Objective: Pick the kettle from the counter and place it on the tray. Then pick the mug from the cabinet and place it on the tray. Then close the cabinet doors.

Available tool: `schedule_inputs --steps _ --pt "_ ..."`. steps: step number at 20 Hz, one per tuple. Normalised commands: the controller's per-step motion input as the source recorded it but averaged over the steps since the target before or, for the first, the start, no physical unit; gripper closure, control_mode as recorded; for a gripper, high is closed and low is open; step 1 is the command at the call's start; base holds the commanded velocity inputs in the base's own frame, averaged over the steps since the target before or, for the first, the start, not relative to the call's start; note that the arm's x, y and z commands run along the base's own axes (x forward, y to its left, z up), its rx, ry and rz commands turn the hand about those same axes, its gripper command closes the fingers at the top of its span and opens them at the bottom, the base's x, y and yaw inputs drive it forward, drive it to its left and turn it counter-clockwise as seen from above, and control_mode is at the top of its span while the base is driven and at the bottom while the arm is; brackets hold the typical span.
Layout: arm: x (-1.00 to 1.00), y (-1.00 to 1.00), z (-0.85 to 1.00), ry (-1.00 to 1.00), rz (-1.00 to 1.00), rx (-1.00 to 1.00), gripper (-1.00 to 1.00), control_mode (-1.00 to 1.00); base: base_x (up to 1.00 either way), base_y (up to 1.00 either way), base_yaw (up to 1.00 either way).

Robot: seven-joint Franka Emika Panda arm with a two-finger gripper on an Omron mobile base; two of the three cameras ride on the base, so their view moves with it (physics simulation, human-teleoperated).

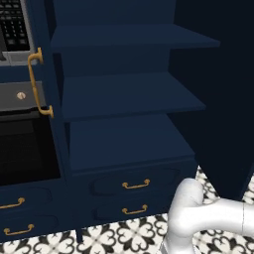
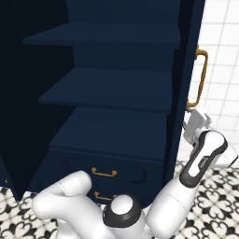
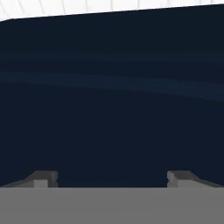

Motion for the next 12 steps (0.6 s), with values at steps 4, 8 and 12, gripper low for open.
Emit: schedule_inputs --steps 4,8,12 --pt "0.01 0.60 -0.10 0.00 0.00 0.00 -1.00 -1.00 0.00 0.00 0.00" --pt "0.00 0.72 -0.03 0.00 0.00 -0.01 -1.00 -1.00 0.00 0.00 0.00" --pt "0.00 0.80 -0.01 0.00 0.00 -0.04 -1.00 -1.00 0.00 0.00 0.00"
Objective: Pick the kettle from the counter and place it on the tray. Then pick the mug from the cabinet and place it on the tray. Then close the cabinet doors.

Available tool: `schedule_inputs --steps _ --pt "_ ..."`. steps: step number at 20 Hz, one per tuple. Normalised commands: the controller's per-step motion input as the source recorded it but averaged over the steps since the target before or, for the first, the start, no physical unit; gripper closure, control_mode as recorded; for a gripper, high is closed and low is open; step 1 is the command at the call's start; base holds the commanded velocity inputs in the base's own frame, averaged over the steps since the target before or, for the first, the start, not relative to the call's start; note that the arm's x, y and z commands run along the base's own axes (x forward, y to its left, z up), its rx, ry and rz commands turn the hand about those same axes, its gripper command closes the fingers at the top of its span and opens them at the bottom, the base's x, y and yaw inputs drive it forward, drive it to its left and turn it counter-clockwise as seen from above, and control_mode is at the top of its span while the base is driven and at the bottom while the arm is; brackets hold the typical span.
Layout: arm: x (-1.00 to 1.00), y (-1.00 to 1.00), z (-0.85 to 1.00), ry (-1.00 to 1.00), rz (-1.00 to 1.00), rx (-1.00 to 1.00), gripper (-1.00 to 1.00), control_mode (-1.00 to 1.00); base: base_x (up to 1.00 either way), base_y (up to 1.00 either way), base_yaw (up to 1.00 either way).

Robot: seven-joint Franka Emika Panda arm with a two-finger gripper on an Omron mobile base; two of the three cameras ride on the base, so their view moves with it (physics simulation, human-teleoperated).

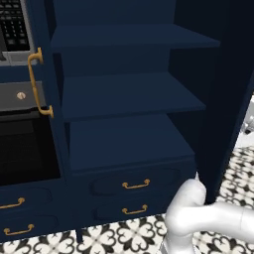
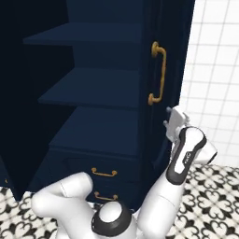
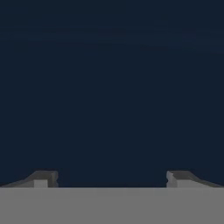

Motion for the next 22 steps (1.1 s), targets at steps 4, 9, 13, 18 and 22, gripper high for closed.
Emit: schedule_inputs --steps 4,9,13,18,22 --pt "0.09 0.88 0.00 0.00 -0.01 -0.05 -1.00 -1.00 0.00 0.00 0.00" --pt "0.22 0.96 0.00 0.00 -0.11 -0.07 -1.00 -1.00 0.00 0.00 0.00" --pt "0.36 0.92 0.00 0.00 -0.21 -0.06 -1.00 -1.00 0.00 0.00 0.00" --pt "0.66 0.78 0.00 0.00 -0.25 -0.07 -1.00 -1.00 0.00 0.00 0.00" --pt "0.91 0.65 0.00 0.00 -0.30 -0.09 -1.00 -1.00 0.00 0.00 0.00"
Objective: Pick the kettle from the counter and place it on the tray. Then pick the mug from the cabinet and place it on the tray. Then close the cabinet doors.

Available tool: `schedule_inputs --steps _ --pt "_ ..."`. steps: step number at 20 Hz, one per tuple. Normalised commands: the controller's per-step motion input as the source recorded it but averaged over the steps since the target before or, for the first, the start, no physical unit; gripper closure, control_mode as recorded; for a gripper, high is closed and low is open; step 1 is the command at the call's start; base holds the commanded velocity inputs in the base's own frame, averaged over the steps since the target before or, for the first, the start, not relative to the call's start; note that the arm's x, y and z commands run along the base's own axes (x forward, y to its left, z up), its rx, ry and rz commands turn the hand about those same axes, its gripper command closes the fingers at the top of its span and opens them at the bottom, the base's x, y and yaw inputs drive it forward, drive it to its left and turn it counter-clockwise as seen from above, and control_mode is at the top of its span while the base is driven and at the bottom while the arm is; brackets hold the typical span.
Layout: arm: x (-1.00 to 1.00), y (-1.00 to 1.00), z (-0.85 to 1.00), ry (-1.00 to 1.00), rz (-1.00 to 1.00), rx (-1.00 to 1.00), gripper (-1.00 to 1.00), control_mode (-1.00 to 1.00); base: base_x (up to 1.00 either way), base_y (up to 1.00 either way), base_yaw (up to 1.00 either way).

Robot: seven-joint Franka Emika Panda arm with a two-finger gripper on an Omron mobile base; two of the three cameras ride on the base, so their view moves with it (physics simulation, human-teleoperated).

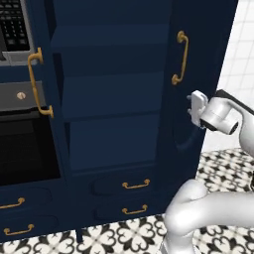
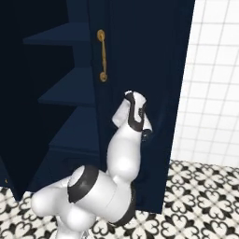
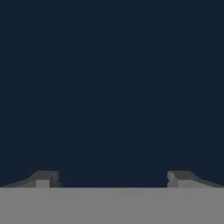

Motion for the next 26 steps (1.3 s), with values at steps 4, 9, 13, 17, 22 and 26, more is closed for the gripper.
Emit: schedule_inputs --steps 4,9,13,17,22,26 --pt "0.99 0.60 0.00 0.02 -0.32 -0.08 -1.00 -1.00 0.00 0.00 0.00" --pt "0.97 0.42 0.09 0.10 -0.29 -0.03 -1.00 -1.00 0.00 0.00 0.00" --pt "0.91 0.44 0.12 0.15 -0.28 -0.01 -1.00 -1.00 0.00 0.00 0.00" --pt "0.87 0.24 0.26 0.20 -0.20 0.00 -1.00 -1.00 0.00 0.00 0.00" --pt "0.89 0.15 0.49 0.31 -0.14 0.00 -1.00 -1.00 0.00 0.00 0.00" --pt "0.49 0.16 0.32 0.25 -0.11 0.00 -1.00 -1.00 0.00 0.00 0.00"
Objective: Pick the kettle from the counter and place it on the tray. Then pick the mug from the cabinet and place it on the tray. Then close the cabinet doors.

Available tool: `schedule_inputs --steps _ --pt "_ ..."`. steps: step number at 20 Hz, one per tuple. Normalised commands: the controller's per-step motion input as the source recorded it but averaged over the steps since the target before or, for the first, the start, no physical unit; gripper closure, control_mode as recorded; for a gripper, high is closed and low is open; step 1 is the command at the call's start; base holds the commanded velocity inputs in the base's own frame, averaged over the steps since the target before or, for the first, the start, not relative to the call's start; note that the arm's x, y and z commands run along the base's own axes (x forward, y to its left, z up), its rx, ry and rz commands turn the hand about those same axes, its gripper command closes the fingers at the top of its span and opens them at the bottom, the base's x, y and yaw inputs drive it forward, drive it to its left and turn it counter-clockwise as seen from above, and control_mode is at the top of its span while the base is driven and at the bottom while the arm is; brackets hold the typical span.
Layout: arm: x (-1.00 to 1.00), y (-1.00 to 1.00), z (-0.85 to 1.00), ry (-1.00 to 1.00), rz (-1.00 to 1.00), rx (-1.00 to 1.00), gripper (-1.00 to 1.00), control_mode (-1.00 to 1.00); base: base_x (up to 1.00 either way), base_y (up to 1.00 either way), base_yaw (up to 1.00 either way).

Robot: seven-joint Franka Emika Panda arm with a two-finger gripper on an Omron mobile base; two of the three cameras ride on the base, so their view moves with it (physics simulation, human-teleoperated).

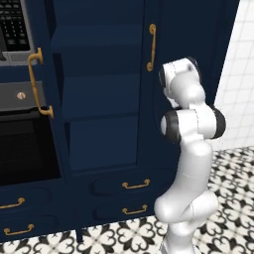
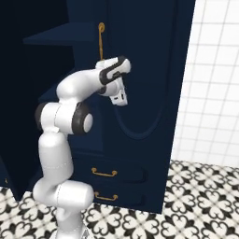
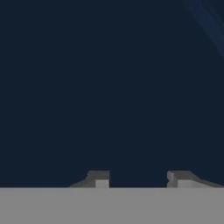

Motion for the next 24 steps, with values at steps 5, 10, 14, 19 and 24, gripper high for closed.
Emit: schedule_inputs --steps 5,10,14,19,24 --pt "-0.74 0.08 0.46 0.04 0.00 0.02 -1.00 -1.00 0.00 0.00 0.00" --pt "-0.84 0.03 0.65 0.11 0.00 0.01 -1.00 -1.00 0.00 0.00 0.00" --pt "-1.00 0.00 0.32 0.00 0.00 0.00 -1.00 -1.00 0.00 0.00 0.00" --pt "-0.91 0.18 0.44 0.12 0.01 -0.14 -1.00 -1.00 0.00 0.00 0.00" --pt "-0.95 0.27 0.57 0.16 -0.03 -0.14 -1.00 -1.00 0.00 0.00 0.00"
